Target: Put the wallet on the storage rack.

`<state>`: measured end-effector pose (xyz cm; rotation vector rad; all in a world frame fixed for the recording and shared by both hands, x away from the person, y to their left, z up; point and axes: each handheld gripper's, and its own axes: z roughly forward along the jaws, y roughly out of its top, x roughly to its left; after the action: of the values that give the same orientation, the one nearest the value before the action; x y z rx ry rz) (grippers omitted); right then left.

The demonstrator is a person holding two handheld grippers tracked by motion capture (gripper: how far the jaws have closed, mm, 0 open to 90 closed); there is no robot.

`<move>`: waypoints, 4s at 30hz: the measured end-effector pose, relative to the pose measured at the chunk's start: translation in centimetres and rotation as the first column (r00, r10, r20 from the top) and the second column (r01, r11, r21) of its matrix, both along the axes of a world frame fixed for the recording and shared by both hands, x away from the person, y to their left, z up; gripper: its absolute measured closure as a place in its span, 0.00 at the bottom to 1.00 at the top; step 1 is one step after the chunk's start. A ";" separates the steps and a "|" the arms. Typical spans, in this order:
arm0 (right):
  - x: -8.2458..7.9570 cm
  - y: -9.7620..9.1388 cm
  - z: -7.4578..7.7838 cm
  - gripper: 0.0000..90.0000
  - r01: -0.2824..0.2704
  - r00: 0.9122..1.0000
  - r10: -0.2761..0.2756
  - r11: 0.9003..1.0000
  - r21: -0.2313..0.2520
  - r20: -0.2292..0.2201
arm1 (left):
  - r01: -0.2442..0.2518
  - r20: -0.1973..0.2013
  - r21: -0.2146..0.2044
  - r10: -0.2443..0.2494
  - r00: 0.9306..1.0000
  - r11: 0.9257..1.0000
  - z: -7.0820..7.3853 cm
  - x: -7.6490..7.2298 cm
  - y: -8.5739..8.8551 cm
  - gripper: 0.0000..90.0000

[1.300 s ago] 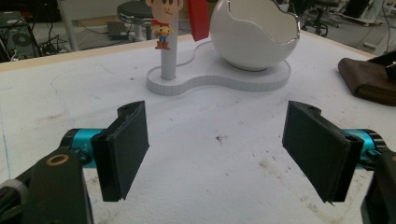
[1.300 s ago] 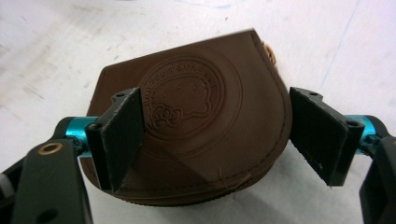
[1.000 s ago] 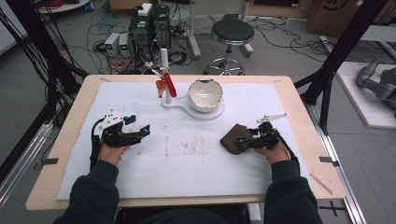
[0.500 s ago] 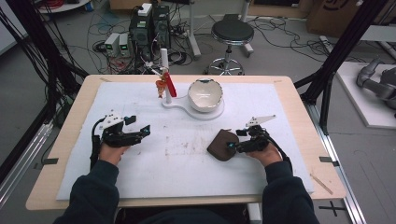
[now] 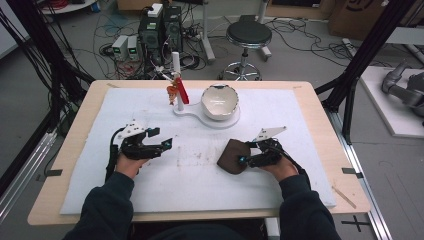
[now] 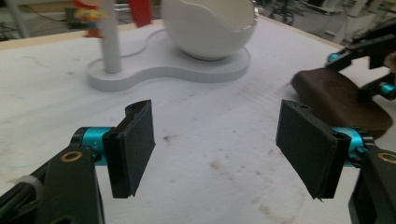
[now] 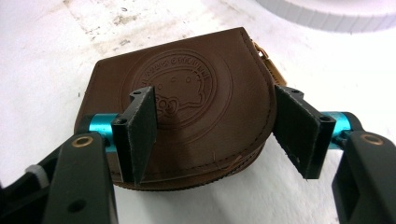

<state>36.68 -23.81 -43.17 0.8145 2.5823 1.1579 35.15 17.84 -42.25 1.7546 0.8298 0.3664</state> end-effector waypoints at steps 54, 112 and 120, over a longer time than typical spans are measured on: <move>-0.5 4.0 -0.5 0.32 -0.043 0.999 0.043 0.996 0.076 0.001 | 0.381 -0.124 0.126 -0.366 0.922 0.916 -2.4 -0.9 -9.7 0.69; 1.0 0.0 2.2 0.75 -0.068 0.996 0.084 0.940 0.334 -0.034 | 0.055 0.019 0.012 -0.055 0.998 0.998 0.9 0.7 -1.6 0.31; 0.7 0.1 5.3 0.75 -0.088 0.990 0.054 0.959 0.271 0.130 | -0.058 0.017 -0.004 0.058 0.998 0.998 1.1 1.2 2.5 0.24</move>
<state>37.34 -23.73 -37.91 0.6820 2.4013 1.5643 36.40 20.37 -41.12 1.7240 0.8701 0.4177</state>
